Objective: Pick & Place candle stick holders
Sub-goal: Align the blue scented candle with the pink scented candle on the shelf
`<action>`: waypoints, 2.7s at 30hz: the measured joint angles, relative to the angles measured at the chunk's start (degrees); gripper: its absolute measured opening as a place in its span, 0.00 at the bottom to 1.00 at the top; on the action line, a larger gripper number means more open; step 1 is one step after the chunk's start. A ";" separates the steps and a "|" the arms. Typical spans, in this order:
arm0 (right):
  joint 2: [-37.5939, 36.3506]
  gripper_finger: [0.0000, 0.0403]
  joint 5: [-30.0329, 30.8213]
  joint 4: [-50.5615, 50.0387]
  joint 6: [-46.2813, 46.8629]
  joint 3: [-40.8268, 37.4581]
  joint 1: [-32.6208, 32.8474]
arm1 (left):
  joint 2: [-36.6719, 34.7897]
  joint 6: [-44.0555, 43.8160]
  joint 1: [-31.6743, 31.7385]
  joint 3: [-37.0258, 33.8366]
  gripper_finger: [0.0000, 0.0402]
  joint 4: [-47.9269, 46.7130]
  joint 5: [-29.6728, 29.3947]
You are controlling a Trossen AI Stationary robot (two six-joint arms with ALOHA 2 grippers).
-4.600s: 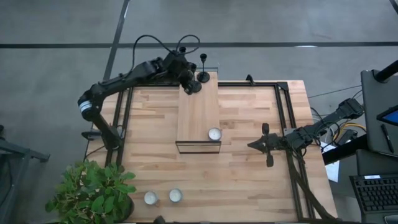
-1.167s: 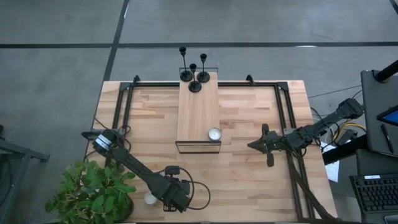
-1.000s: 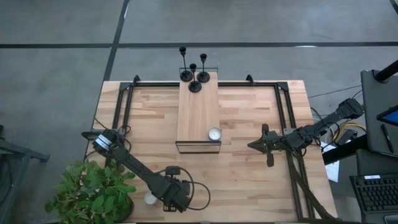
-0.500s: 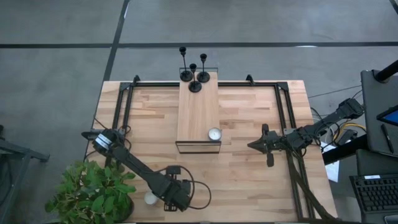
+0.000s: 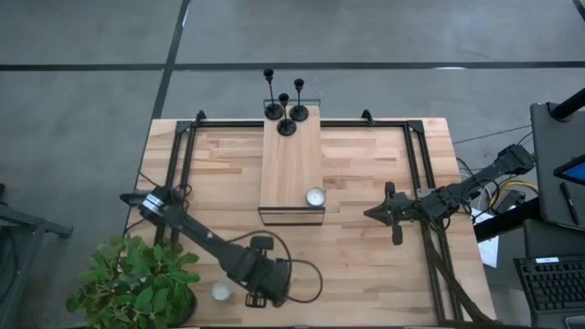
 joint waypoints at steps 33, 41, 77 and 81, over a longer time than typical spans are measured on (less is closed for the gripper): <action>0.00 0.02 0.04 -0.22 -1.11 0.00 0.00 | -0.02 20.84 34.65 29.13 0.00 -18.22 -1.82; 0.00 0.02 0.04 -0.31 -1.33 0.00 0.00 | -0.02 22.89 34.71 23.51 0.00 -17.10 -4.34; 0.00 0.02 0.02 -0.45 -1.36 0.00 0.02 | 0.00 21.77 33.57 16.34 0.00 -9.54 -1.06; 0.00 0.02 0.02 -0.46 -1.36 0.00 -0.01 | 0.00 21.75 33.51 16.31 0.00 -9.24 -1.05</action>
